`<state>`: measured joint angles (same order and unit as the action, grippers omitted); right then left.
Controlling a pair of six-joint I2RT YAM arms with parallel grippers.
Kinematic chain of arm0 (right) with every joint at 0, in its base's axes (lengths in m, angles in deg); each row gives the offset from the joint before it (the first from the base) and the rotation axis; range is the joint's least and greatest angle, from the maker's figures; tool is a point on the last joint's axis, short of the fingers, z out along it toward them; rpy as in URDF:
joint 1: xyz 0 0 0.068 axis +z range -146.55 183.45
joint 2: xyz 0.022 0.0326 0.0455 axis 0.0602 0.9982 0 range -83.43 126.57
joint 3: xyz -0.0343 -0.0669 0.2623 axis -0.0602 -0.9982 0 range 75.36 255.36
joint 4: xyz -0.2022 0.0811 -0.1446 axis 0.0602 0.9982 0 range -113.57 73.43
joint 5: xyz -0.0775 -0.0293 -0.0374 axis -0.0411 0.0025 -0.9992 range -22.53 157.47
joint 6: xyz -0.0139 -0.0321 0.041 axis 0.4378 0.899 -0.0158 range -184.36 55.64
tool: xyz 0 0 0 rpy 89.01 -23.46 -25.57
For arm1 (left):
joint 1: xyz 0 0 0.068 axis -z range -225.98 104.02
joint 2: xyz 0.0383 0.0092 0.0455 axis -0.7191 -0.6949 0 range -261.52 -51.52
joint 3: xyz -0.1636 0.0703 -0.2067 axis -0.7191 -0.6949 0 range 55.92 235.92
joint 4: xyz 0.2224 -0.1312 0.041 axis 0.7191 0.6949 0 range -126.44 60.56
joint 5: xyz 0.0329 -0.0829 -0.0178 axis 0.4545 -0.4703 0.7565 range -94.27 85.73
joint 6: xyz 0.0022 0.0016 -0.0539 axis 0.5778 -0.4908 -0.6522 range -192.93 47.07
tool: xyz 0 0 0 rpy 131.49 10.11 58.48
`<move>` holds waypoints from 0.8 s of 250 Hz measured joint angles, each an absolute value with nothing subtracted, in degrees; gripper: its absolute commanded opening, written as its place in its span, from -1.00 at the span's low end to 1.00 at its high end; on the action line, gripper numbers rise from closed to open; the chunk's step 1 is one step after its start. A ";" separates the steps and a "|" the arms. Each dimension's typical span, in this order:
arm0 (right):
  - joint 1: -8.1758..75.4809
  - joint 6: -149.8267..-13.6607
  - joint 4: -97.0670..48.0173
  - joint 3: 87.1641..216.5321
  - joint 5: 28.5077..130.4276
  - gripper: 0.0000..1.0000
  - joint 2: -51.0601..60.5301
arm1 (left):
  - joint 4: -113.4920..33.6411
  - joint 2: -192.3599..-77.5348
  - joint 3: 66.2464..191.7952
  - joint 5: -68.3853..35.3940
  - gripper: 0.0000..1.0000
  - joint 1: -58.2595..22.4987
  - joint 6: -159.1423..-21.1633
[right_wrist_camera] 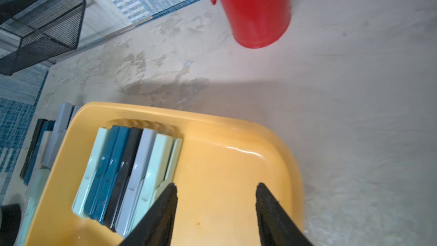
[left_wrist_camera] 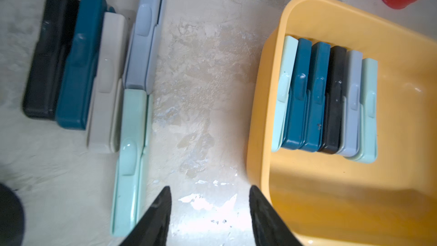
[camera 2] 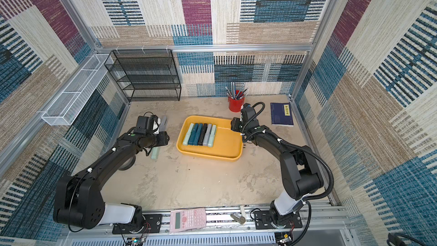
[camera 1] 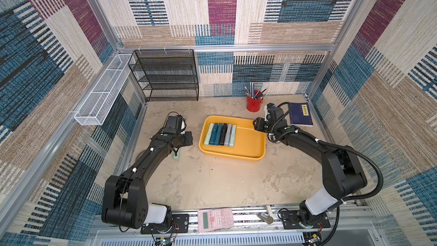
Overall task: Put the pruning pliers into the storage box
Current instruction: Pick up the pruning pliers from the center of the board.
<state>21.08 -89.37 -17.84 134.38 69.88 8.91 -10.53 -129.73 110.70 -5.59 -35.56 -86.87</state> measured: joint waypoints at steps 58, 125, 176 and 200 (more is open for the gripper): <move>19.53 -88.92 -20.39 131.76 71.63 0.12 8.60 | -10.01 -128.97 104.91 2.15 0.03 -35.72 -80.57; 19.07 -88.24 -22.23 130.84 74.08 0.13 9.10 | -12.43 -133.36 105.13 6.41 0.01 -37.05 -75.24; 18.63 -88.08 -22.40 130.84 74.56 0.14 9.12 | -13.15 -135.98 105.17 6.91 0.01 -38.43 -74.26; 18.24 -88.08 -22.45 130.84 74.60 0.14 9.12 | -13.35 -137.45 105.17 5.75 0.01 -38.71 -73.77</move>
